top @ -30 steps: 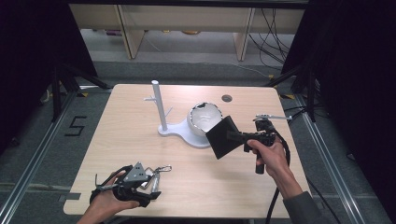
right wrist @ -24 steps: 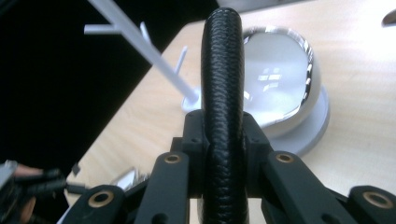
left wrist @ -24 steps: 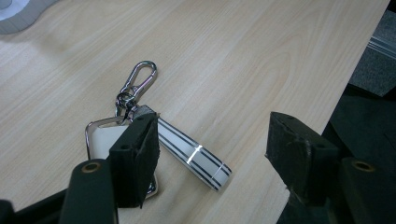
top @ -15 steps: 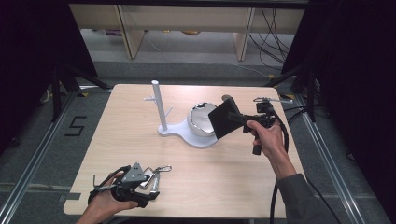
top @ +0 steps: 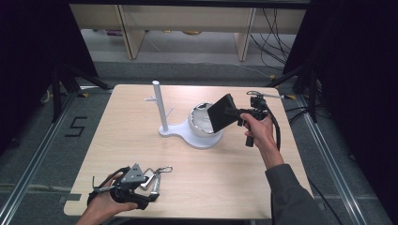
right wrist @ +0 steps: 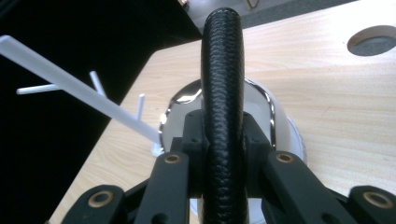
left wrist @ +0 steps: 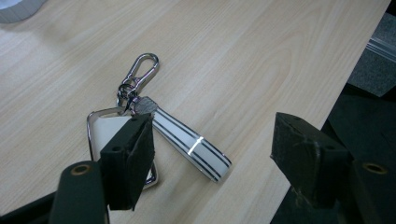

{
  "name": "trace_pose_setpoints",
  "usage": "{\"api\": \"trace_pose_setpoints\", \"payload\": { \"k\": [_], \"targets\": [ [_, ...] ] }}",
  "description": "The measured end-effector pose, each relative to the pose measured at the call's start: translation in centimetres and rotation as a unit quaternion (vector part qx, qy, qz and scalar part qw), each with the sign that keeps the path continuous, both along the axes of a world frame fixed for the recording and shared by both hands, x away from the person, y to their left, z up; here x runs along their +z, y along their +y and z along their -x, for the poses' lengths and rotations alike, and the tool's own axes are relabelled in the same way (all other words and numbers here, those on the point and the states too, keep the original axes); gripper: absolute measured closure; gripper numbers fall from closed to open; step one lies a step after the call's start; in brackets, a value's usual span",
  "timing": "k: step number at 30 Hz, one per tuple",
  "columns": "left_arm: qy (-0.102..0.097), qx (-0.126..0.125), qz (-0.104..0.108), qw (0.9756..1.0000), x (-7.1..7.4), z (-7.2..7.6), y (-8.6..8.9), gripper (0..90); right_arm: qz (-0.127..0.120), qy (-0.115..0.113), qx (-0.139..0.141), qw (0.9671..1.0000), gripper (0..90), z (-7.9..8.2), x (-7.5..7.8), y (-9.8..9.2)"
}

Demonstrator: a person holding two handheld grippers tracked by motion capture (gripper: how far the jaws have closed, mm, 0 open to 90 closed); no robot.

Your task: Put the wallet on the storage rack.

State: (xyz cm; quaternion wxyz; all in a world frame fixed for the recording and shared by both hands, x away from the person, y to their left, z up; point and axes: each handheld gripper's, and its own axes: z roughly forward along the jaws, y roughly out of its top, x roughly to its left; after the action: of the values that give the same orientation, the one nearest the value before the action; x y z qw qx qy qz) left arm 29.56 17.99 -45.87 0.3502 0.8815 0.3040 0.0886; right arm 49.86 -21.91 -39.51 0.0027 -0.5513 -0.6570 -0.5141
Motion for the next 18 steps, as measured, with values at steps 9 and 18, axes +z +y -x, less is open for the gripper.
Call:
{"api": "trace_pose_setpoints", "payload": {
  "k": [9,18],
  "targets": [
    [0.002,0.004,0.003,1.0,0.0,-0.1,0.1,27.8,-0.014,0.011,-0.005,0.9998,76.8,-1.4,-1.4,0.9],
    [-0.005,0.007,-0.006,0.9999,0.1,-0.3,0.5,27.8,-0.008,0.022,0.0,0.9997,76.7,-2.5,-2.9,2.1]
  ]
}}
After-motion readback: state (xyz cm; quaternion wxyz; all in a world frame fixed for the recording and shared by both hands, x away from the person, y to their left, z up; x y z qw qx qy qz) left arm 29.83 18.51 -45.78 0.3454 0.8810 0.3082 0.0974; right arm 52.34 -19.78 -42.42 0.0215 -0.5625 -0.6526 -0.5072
